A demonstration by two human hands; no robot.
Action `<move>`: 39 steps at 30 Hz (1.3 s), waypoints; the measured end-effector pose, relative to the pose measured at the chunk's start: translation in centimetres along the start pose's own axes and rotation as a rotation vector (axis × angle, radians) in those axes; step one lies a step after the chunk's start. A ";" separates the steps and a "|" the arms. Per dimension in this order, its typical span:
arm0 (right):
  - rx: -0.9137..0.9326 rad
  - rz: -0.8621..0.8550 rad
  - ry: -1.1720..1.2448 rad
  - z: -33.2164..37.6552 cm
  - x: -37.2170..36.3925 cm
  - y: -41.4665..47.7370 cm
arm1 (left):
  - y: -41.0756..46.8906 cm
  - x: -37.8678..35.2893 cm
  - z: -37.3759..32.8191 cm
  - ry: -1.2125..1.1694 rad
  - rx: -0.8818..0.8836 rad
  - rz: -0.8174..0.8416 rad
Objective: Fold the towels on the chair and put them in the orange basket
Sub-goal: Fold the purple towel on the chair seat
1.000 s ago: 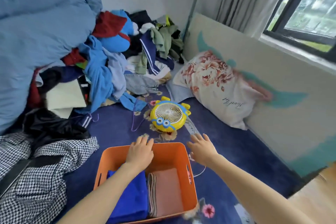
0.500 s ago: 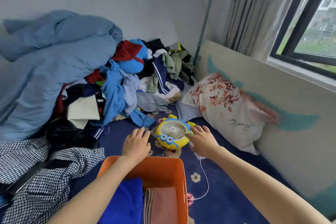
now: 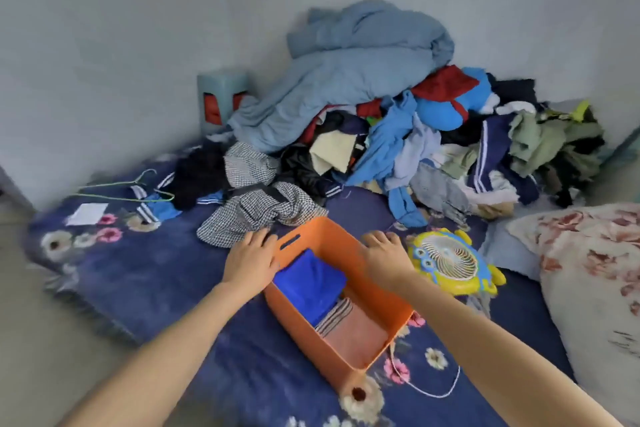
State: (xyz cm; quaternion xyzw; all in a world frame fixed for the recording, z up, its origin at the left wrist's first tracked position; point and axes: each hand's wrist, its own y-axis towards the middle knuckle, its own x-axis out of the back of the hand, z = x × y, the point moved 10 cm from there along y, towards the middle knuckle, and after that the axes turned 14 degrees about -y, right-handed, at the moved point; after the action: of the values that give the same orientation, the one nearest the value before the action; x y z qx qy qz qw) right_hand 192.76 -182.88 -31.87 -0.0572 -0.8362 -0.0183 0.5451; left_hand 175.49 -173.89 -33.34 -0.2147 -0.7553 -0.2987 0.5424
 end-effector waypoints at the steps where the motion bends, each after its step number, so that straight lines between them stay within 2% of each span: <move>1: 0.062 0.004 -0.001 2.4 0.5 0.2 | -2.8 0.1 2.3 0.000 0.099 0.027; 3: 0.185 0.020 -0.016 7.3 1.2 0.7 | -8.1 1.0 6.7 -0.010 0.287 0.040; 5: 0.296 0.020 -0.055 11.9 2.2 0.8 | -12.4 2.0 10.1 0.005 0.399 0.025; 9: 0.480 -0.274 -0.106 20.7 8.5 0.5 | -20.9 7.1 15.4 0.000 0.600 -0.113; 15: 0.730 -0.388 -0.069 35.2 14.7 -2.7 | -38.3 14.1 19.0 0.061 0.927 -0.287; 19: 0.881 -0.402 -0.038 45.2 18.2 -8.4 | -52.2 16.4 21.3 0.058 1.190 -0.271; 22: 1.014 -0.326 0.004 51.3 21.3 -14.4 | -61.3 19.5 21.8 0.127 1.225 -0.374; 27: 1.104 -0.344 0.020 59.0 23.6 -20.7 | -72.5 21.1 21.7 0.172 1.335 -0.309; 32: 1.180 -0.377 -0.078 63.6 24.3 -24.3 | -77.9 21.2 20.8 0.162 1.332 -0.379; 39: 1.223 -0.456 -0.096 67.4 26.9 -23.5 | -79.4 21.9 23.1 0.083 1.406 -0.482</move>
State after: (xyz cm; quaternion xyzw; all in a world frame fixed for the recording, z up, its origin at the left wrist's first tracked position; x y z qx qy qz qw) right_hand 118.00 -197.94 -33.84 0.4414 -0.7103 0.3481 0.4236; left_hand 101.07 -216.03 -35.33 0.3661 -0.7733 0.1367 0.4993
